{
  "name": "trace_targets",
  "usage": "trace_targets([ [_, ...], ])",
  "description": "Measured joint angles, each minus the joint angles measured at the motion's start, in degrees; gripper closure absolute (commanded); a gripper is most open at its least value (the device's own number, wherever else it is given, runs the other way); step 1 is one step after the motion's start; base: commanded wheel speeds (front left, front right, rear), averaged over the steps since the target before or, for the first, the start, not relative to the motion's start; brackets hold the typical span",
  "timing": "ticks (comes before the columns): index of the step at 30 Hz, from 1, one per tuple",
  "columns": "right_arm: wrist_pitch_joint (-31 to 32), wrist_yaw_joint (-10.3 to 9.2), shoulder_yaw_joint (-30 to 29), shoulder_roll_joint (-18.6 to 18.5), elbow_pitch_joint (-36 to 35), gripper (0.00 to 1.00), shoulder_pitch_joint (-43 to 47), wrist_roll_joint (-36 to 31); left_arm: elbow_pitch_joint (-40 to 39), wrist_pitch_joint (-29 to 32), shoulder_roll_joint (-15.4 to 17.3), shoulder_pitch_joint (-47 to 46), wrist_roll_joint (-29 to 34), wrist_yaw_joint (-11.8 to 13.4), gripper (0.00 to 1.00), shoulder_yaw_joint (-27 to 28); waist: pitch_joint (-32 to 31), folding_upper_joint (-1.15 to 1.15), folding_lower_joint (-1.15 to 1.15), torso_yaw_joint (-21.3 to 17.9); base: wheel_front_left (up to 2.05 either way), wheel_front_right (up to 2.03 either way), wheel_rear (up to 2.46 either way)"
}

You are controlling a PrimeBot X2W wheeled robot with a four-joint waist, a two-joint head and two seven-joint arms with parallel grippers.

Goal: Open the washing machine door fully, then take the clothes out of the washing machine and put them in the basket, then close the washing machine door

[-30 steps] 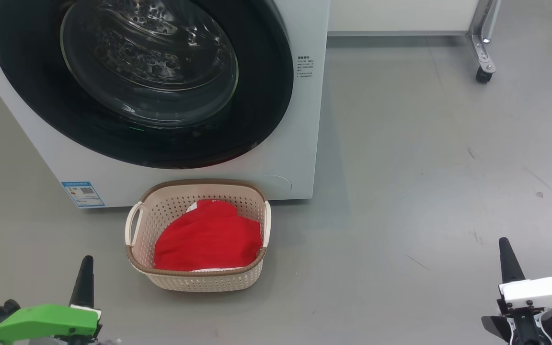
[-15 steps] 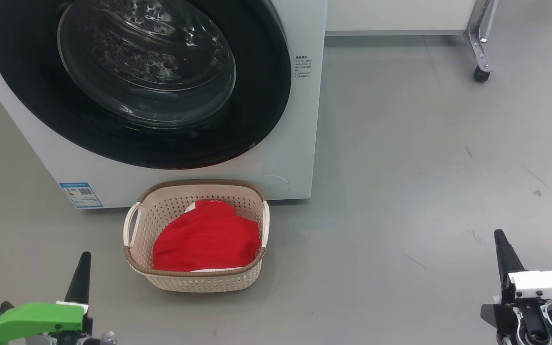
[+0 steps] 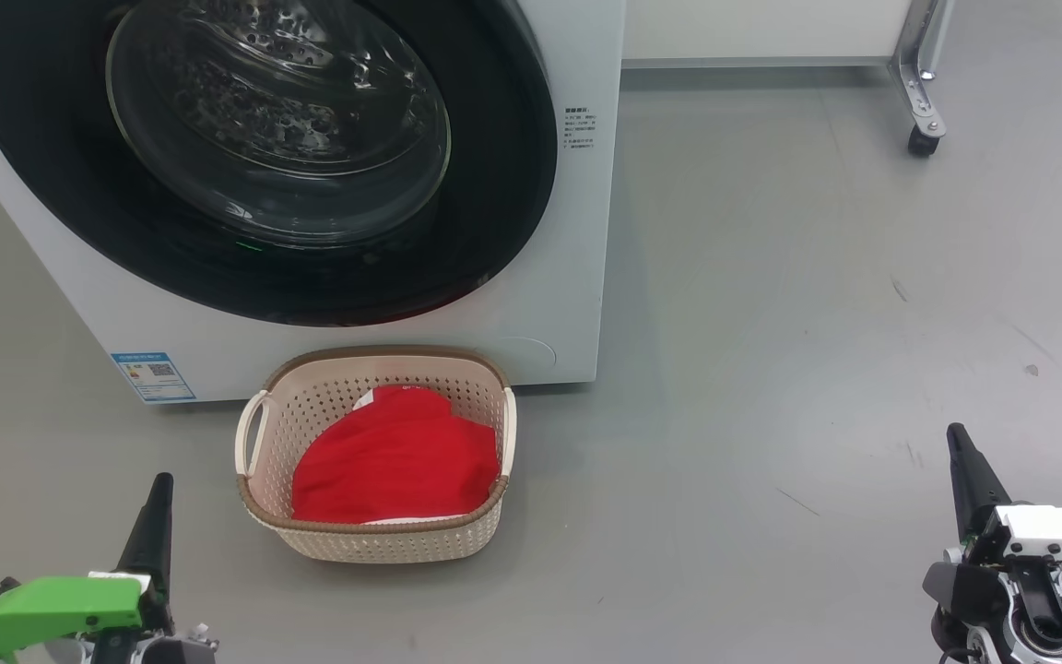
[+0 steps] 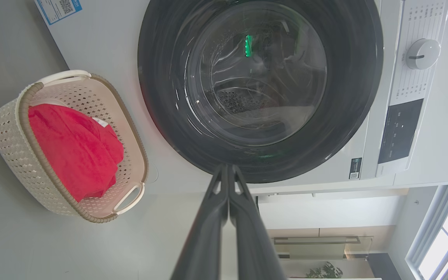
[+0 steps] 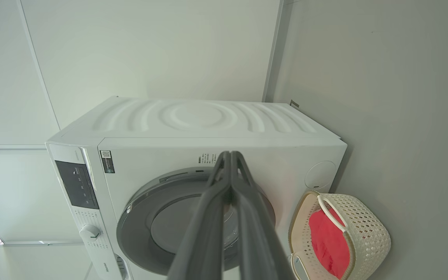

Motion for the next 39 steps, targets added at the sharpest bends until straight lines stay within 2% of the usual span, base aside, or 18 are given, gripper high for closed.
trace_targets([
  [39,0.44,0.07,-0.24,0.00,0.97,1.00,-0.60,0.08,-0.01,0.00,-0.04,-0.02,-0.15,0.00,1.00,0.03,-0.03,0.00,0.00,-0.02,0.00,0.00,0.00],
])
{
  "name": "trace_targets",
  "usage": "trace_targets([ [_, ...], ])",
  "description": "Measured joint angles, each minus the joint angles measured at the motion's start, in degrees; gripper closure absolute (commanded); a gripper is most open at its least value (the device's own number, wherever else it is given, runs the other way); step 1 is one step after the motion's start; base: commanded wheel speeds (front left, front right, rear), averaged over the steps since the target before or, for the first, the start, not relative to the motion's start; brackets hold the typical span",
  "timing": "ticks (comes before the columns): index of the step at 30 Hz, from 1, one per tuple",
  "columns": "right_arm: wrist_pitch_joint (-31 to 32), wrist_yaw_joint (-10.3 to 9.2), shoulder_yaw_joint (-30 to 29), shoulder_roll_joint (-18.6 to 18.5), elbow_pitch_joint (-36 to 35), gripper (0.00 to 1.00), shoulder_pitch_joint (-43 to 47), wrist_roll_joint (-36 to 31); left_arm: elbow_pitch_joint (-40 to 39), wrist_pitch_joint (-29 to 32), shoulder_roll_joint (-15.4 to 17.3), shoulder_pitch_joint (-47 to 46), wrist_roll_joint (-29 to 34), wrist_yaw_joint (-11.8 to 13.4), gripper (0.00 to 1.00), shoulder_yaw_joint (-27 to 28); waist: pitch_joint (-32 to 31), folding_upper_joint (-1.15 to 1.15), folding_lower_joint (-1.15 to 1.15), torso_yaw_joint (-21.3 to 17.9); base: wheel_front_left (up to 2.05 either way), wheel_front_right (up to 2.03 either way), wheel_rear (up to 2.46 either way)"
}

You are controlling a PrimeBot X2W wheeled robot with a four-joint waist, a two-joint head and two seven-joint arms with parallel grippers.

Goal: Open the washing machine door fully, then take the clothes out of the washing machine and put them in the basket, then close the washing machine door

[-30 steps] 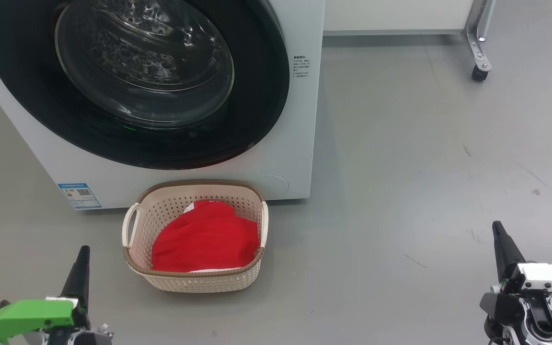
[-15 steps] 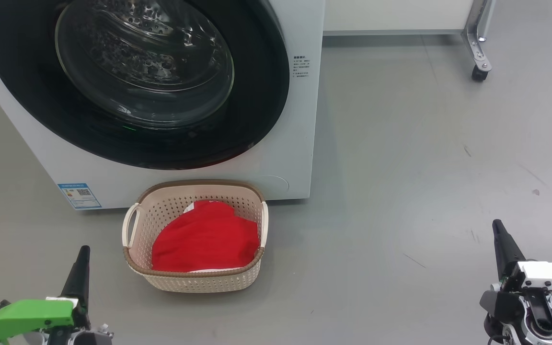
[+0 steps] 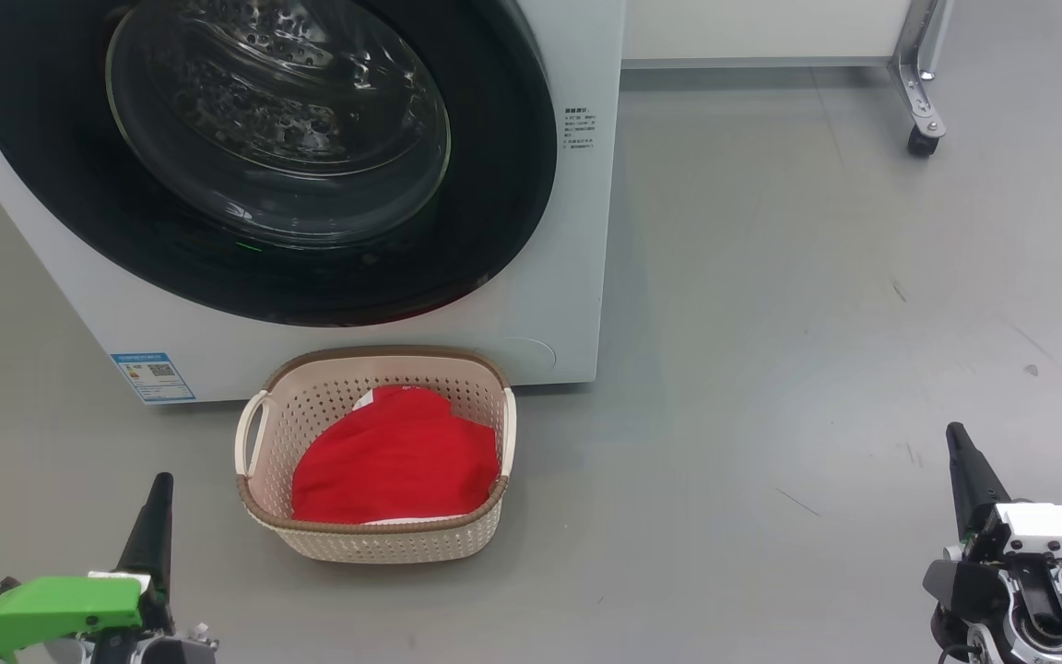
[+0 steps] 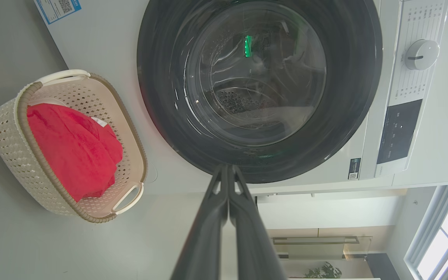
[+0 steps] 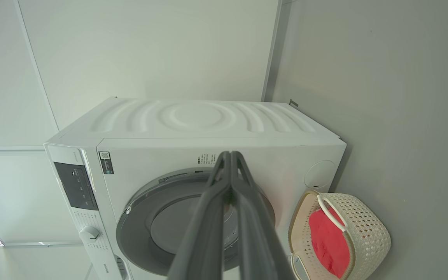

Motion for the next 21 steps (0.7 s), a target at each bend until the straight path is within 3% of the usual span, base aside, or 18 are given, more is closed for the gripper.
trace_targets([
  [21,0.01,0.10,-0.10,0.01,0.24,1.00,-0.03,0.00,0.00,0.00,0.00,0.00,0.00,0.00,1.00,0.00,-0.01,0.00,0.00,0.00,0.00,0.00,0.00],
])
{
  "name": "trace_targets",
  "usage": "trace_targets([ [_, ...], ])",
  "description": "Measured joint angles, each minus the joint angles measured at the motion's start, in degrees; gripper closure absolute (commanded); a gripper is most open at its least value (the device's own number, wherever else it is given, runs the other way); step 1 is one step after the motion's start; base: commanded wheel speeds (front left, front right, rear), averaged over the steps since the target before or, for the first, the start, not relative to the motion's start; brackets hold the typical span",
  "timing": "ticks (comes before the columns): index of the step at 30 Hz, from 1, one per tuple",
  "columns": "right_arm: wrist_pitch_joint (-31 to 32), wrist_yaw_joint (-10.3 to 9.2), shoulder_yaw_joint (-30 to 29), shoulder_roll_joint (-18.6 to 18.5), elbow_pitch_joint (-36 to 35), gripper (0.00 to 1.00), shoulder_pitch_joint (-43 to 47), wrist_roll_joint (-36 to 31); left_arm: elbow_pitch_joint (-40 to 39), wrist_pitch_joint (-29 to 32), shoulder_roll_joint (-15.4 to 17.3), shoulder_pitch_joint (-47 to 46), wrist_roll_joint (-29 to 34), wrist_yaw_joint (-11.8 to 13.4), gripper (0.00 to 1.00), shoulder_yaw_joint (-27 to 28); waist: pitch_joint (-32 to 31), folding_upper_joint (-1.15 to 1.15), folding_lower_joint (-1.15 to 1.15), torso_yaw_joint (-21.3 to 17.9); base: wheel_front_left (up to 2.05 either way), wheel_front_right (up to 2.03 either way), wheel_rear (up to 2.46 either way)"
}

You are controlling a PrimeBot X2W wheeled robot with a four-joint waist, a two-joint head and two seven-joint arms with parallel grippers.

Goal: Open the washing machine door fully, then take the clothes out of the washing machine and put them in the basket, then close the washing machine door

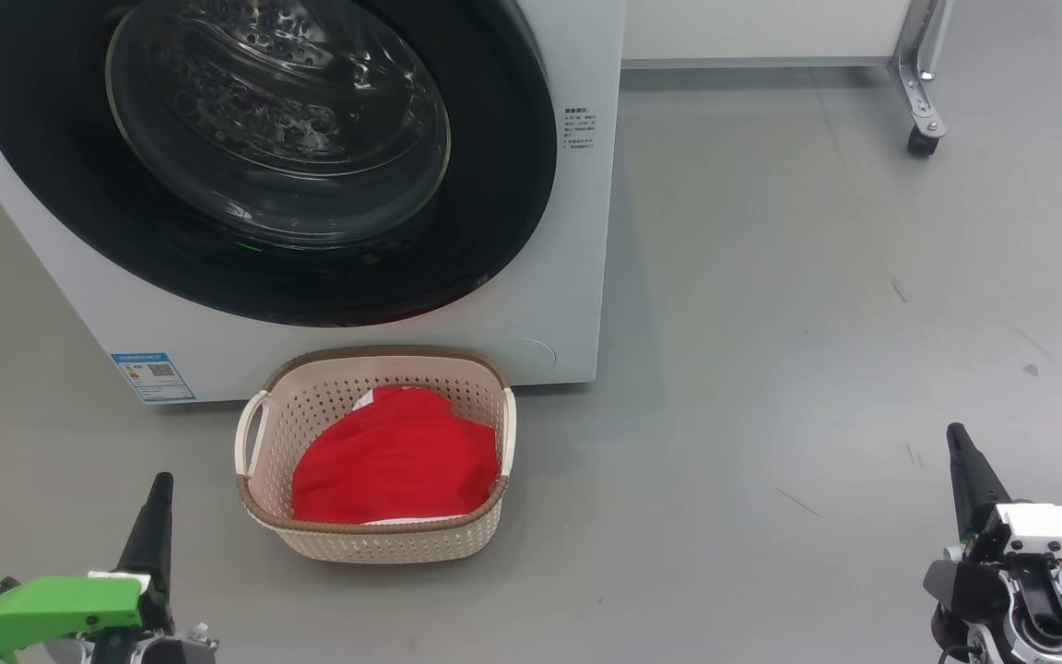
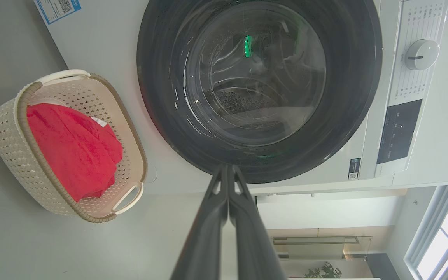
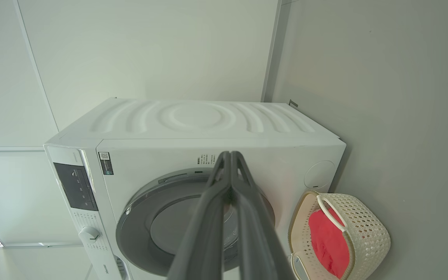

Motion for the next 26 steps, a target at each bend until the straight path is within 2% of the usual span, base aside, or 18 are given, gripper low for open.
trace_targets([
  [26,0.07,0.08,-0.14,0.03,0.21,1.00,-0.02,-0.01,-0.01,0.00,0.00,-0.01,0.00,0.00,1.00,0.00,0.00,0.00,0.00,0.00,0.00,0.00,0.00],
])
